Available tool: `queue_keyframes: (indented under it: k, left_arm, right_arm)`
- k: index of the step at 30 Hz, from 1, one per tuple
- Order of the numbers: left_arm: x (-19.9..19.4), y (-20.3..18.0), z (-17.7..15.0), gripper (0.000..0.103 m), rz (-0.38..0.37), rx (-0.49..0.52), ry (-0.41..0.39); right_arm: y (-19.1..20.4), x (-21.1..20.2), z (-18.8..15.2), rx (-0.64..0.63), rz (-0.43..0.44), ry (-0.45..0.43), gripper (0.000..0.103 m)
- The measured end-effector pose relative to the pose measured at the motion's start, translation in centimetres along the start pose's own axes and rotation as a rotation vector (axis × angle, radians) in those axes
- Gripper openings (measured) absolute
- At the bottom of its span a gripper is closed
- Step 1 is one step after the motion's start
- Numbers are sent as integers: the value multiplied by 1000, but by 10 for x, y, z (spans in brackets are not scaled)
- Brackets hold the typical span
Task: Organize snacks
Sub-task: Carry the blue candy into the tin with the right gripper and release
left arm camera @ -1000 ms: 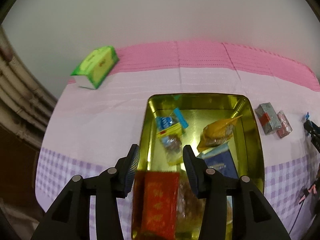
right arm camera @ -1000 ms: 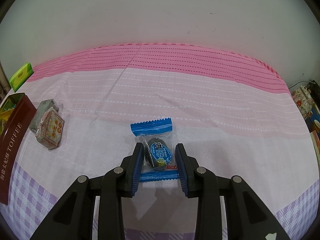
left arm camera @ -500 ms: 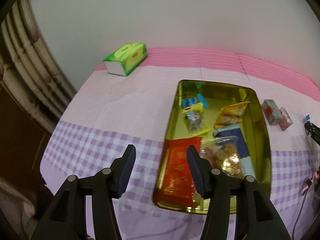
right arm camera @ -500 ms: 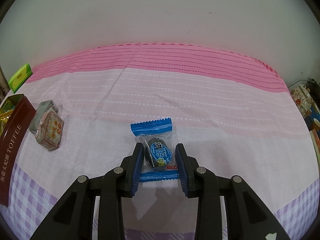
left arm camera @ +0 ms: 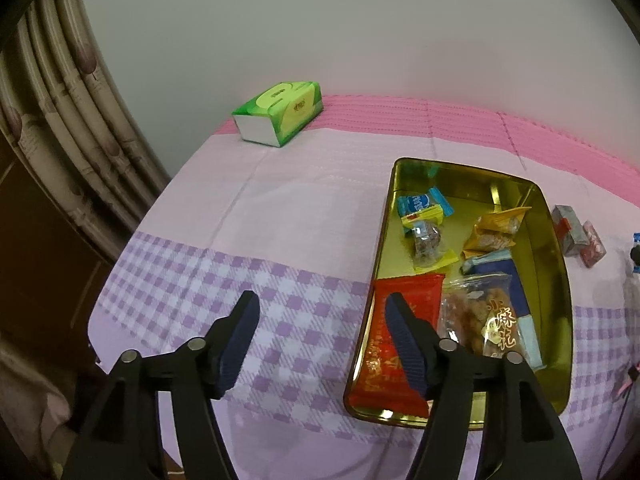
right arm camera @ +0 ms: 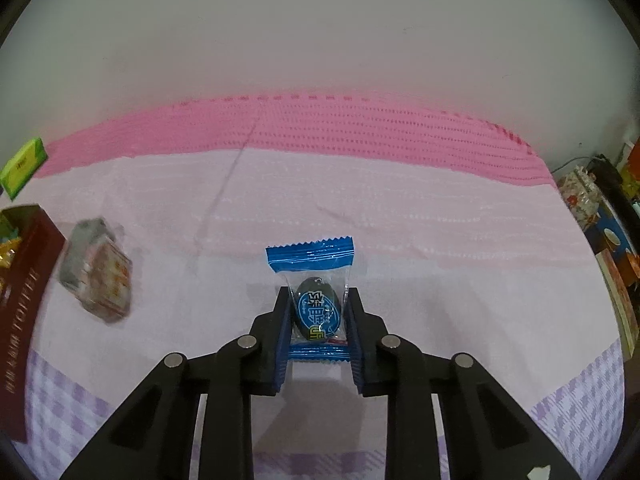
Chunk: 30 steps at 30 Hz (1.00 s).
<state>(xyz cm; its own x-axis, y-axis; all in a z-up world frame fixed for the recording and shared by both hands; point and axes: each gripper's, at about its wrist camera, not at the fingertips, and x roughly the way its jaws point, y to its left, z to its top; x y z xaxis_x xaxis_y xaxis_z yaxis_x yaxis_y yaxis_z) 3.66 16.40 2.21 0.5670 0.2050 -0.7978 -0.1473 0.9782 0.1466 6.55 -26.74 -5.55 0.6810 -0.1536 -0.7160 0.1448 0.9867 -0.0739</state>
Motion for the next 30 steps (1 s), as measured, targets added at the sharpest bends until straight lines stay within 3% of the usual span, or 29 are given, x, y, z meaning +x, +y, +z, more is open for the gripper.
queue_keyframes:
  k: [7,17,24,30]
  left_arm:
    - [0,3,0,68,-19,-20,1]
    - [-2,9,0,69,-26,-50,3]
    - [4,16,2,70,-38,-83,25]
    - [7,22,2,70,-33,-108,35]
  right_arm:
    - [43,-37,15,-33,132,-40,23]
    - [158,-75,24,-164,380,-37,23]
    - [216,-76,27,-234,441,-13,23]
    - [243,-67,15,-290,455,25,23]
